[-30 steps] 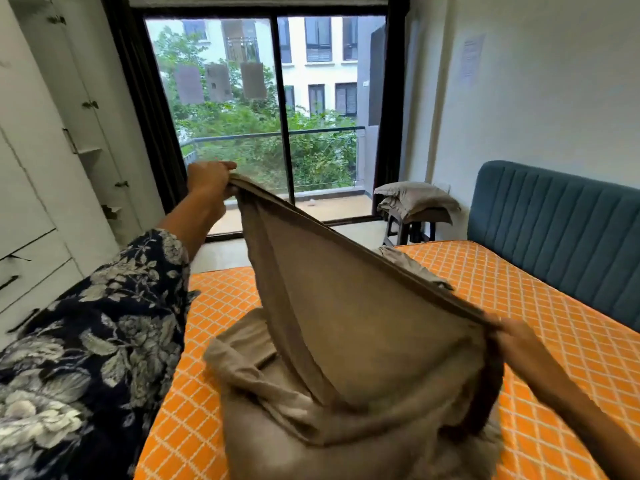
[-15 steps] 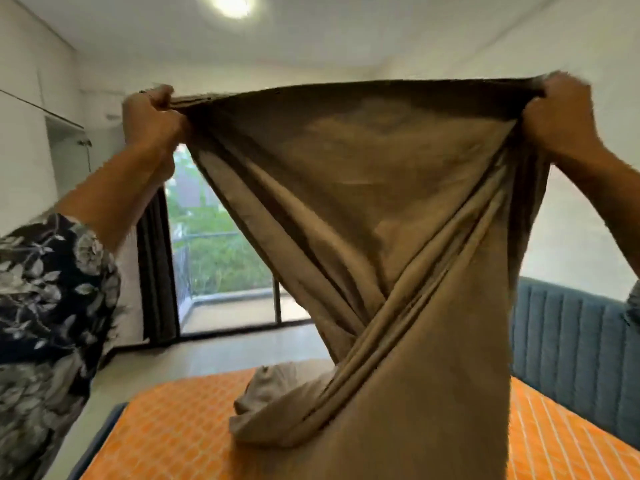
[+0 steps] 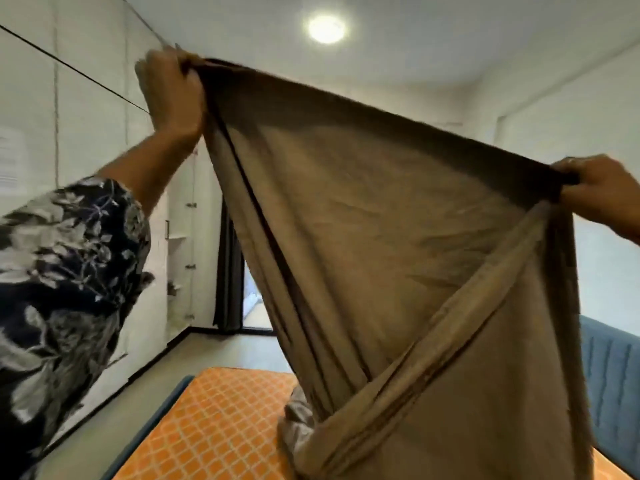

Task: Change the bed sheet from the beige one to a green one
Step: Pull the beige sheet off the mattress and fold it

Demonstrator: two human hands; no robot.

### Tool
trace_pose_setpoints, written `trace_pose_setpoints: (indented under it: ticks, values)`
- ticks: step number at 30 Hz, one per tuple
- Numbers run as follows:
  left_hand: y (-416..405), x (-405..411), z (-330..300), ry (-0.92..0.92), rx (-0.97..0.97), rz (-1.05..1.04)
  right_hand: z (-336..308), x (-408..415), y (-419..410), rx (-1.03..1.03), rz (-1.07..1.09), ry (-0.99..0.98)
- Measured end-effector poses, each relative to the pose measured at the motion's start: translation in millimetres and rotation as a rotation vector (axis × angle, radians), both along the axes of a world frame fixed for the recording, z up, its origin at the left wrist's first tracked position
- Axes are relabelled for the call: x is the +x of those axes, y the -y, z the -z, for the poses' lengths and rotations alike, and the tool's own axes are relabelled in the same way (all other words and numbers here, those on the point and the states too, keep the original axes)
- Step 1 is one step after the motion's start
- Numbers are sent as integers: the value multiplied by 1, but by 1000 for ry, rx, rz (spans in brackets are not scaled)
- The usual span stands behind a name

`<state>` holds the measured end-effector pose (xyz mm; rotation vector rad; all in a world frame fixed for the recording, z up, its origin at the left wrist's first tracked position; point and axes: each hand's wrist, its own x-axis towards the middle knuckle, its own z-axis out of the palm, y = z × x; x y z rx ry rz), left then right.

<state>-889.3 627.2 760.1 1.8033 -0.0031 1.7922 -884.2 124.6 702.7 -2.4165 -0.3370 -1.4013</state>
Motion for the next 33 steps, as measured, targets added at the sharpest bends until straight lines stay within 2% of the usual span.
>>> trace_pose_setpoints:
  ticks: [2, 3, 4, 6, 7, 8, 9, 11, 13, 15, 17, 19, 21, 23, 25, 29, 30, 31, 32, 33]
  values:
    - [-5, -7, -10, 112, 132, -93, 11, 14, -1, 109, -119, 43]
    - [-9, -6, -8, 54, 177, -126, 28, 22, -2, 122, -189, -32]
    - [-13, -3, 2, -89, 209, -110, 47, 32, 1, 49, -258, -167]
    - [-18, 11, 49, -589, 221, -88, 87, 55, 15, -177, -295, -562]
    - [-21, 15, 69, -784, 187, -90, 103, 67, 24, -289, -253, -725]
    - [-25, 16, 83, -850, 165, -106, 111, 76, 29, -381, -193, -779]
    - [-26, 13, 86, -814, 151, -106, 107, 79, 26, -411, -174, -744]
    - [-24, 10, 67, -587, 132, -99, 70, 78, 17, -274, -131, -547]
    - [-17, -4, 29, -318, 132, -113, 17, 74, 5, -20, -85, -227]
    - [-14, -14, -1, -106, 178, -186, -24, 67, 0, 85, -49, 97]
    - [-16, -17, -6, -40, 203, -244, -26, 67, -9, 157, 6, 232]
    - [-23, -13, 13, -218, 211, -298, 9, 75, -12, 130, -12, 90]
    - [-27, -14, 52, -518, 198, -293, 63, 82, -10, -43, -102, -191]
    - [-24, -13, 84, -719, 188, -227, 88, 78, 2, -176, -118, -330]
    - [-16, -5, 84, -661, 190, -167, 71, 81, 18, -90, -129, -264]
    - [0, 5, 24, -189, 182, -194, -5, 86, 56, 185, -102, -97]
    - [3, 3, 15, -90, 200, -229, -9, 87, 62, 262, -146, -36]
    - [1, 2, 12, -27, 233, -268, -4, 88, 67, 235, -169, -30]
    - [-3, 2, 14, -38, 282, -320, 11, 80, 68, 178, -200, -144]
    - [-10, 4, 24, -153, 337, -369, 27, 82, 71, 106, -202, -265]
